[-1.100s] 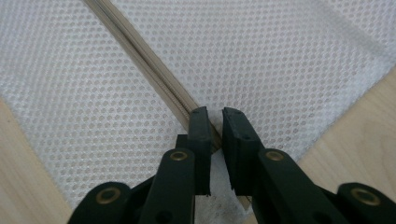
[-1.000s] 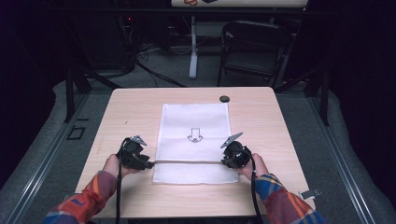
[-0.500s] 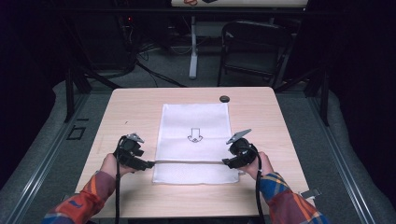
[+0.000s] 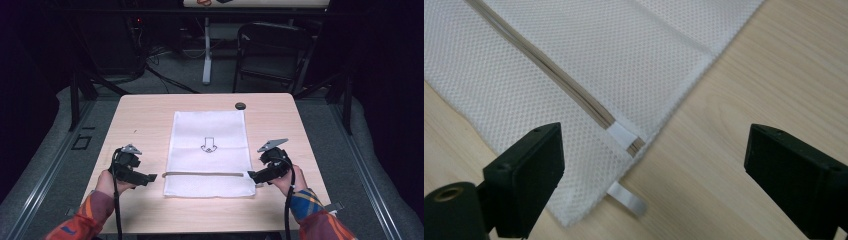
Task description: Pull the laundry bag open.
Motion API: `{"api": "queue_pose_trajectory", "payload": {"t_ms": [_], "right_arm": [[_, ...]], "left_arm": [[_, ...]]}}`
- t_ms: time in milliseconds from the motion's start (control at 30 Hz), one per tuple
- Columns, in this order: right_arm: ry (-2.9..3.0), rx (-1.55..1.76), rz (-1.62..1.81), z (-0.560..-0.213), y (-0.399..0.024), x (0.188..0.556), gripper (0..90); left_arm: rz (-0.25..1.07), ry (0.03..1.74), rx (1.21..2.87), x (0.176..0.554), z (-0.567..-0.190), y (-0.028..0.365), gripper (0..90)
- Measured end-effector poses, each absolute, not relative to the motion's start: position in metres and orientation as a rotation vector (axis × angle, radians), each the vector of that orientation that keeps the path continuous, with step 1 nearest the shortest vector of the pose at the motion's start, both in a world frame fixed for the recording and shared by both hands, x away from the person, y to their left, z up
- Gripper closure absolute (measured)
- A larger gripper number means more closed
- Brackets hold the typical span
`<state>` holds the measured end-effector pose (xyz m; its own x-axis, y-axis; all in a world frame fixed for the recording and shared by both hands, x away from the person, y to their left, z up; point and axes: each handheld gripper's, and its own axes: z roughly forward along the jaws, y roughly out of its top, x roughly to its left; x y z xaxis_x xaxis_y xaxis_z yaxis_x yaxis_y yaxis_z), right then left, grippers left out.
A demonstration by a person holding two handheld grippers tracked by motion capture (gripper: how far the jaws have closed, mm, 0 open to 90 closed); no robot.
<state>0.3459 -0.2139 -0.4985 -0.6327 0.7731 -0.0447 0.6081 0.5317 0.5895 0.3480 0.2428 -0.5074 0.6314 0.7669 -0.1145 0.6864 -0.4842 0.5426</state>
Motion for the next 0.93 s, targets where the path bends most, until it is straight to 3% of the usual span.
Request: {"api": "queue_pose_trajectory", "payload": {"t_ms": [400,933], "right_arm": [[2.431,1.252,0.744,-0.503,-0.252,0.324,0.5],[2.404,1.34,0.742,-0.514,-0.28,0.304,0.0]], "left_arm": [[0.236,1.204,2.265,0.332,-0.506,0.255,3.7],[0.244,1.216,2.312,0.328,-0.515,0.259,0.1]]}}
